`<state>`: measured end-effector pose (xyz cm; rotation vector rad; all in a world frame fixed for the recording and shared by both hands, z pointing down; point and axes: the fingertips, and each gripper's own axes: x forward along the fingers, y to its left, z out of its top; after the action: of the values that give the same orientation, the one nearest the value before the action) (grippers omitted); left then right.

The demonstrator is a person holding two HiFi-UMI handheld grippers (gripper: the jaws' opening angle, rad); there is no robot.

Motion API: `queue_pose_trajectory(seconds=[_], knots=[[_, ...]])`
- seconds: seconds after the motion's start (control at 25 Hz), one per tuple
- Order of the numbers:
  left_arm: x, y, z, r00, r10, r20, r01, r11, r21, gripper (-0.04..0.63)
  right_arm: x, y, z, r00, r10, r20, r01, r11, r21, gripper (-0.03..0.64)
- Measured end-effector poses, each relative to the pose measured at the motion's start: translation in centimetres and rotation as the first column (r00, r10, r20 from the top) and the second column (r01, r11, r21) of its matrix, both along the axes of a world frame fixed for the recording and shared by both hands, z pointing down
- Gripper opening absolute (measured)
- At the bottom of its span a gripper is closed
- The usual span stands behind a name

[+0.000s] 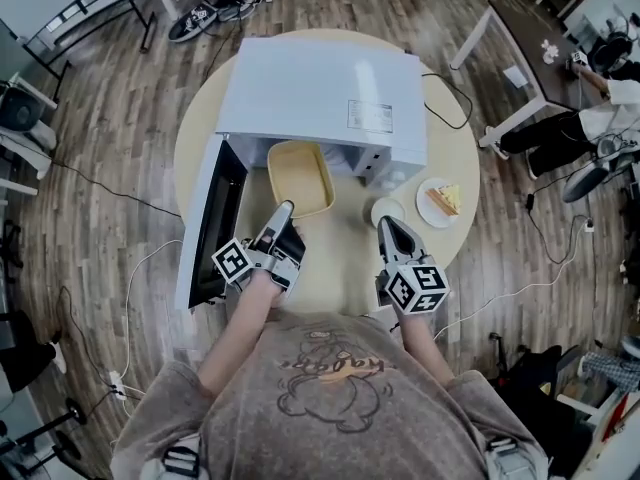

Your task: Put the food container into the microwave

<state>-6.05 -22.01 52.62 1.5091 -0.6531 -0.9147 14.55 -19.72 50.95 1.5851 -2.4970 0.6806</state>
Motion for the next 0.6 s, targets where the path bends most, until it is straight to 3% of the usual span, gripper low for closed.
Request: queue_pose_trajectory(seconds=[0.6], knots=[[0.7,-3.7,3.4,0.999,-0.032,0.002,0.032,0.999,0.0,0.245,1.2,-0.8,0.2,0.999,-0.036,-0.008,0.036,0.999,-0.009,0.002]])
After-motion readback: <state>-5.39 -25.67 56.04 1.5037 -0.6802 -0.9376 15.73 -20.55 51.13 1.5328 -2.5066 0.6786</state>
